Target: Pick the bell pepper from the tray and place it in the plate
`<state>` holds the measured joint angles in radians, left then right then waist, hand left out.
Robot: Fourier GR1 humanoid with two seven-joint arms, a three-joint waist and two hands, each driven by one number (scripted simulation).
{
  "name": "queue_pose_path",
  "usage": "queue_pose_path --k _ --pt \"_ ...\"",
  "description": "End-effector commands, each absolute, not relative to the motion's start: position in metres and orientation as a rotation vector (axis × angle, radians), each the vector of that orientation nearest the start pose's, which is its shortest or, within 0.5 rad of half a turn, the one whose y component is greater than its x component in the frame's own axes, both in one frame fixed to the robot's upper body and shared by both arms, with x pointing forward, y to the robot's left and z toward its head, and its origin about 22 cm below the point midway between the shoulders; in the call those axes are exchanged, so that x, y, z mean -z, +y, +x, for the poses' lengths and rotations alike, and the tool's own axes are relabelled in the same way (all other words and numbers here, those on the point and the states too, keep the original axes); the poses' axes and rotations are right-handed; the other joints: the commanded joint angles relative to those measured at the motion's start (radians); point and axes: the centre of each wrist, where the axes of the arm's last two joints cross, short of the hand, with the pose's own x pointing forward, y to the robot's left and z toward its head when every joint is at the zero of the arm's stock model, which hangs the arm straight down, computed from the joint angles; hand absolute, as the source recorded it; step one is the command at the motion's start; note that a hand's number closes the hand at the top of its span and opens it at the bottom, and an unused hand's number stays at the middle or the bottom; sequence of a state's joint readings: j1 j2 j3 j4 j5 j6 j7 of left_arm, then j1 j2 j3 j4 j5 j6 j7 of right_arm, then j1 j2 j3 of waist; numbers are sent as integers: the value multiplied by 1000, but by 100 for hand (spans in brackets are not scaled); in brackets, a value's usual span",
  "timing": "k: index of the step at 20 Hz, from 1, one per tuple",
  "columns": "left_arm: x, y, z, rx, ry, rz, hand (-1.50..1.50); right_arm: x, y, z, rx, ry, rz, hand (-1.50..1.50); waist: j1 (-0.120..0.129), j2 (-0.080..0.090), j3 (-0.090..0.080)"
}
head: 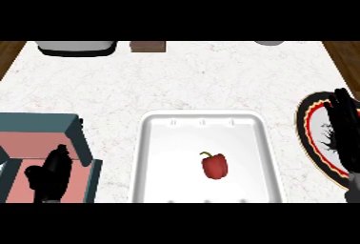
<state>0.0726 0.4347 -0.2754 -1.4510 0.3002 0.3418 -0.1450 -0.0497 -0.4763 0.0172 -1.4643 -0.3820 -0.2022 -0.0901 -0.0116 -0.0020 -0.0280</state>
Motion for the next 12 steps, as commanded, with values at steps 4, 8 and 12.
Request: queue_pose_path --k 4,8,12 --pt "1 282 248 96 -1499 224 0 -81 -261 286 -528 -1736 170 150 59 11 27" --pt "9 274 242 116 -1451 175 0 -163 -282 297 -1140 -1956 -300 150 75 -27 -1" --pt "-11 285 274 94 -1418 161 0 -45 -265 311 -729 -2013 207 -150 34 16 30"
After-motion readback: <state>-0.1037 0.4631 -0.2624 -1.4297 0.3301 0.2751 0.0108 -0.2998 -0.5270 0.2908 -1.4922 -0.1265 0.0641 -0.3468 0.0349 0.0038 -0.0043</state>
